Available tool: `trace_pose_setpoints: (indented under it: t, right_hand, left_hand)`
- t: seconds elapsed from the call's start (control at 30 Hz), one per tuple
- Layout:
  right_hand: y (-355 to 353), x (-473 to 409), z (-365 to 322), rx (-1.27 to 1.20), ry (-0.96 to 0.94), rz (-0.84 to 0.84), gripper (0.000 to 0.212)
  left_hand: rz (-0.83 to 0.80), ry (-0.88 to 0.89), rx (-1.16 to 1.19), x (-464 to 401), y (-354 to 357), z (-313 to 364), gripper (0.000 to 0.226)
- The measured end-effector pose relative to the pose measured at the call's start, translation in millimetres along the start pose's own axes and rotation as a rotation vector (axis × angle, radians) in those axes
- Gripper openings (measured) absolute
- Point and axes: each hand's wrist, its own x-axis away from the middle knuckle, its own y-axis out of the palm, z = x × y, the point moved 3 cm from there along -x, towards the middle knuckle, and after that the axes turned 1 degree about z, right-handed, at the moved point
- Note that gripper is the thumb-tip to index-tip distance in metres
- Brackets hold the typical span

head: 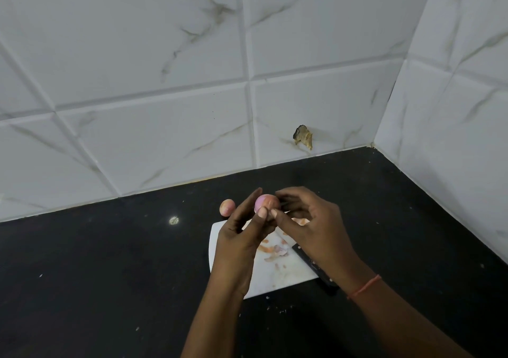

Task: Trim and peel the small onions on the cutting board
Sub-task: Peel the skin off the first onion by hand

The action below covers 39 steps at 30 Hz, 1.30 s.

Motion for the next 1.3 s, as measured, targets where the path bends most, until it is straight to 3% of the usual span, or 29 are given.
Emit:
trace_pose_setpoints:
  t: [0.33, 0.53, 0.97, 1.3]
  right_hand:
    - [-6.7, -2.5, 7.2, 0.003, 0.005, 0.029, 0.010]
    - [-6.6, -3.1, 3.1, -0.076, 0.037, -0.090, 0.029]
    - [-8.3, -2.9, 5.2, -0.017, -0.004, -0.036, 0.009]
    - [-9.1, -2.2, 3.7, -0.146, 0.078, -0.083, 0.017]
  left_hand:
    - [-0.004, 0.069, -0.137, -1.0, -0.8, 0.5, 0.043]
    - [0.033, 0.083, -0.172, -2.5, -2.8, -0.7, 0.046]
    - [0.044, 0.128, -0.215, -2.3, -2.2, 2.7, 0.043]
    - [0.050, 0.151, -0.206, -0.5, 1.4, 5.6, 0.049]
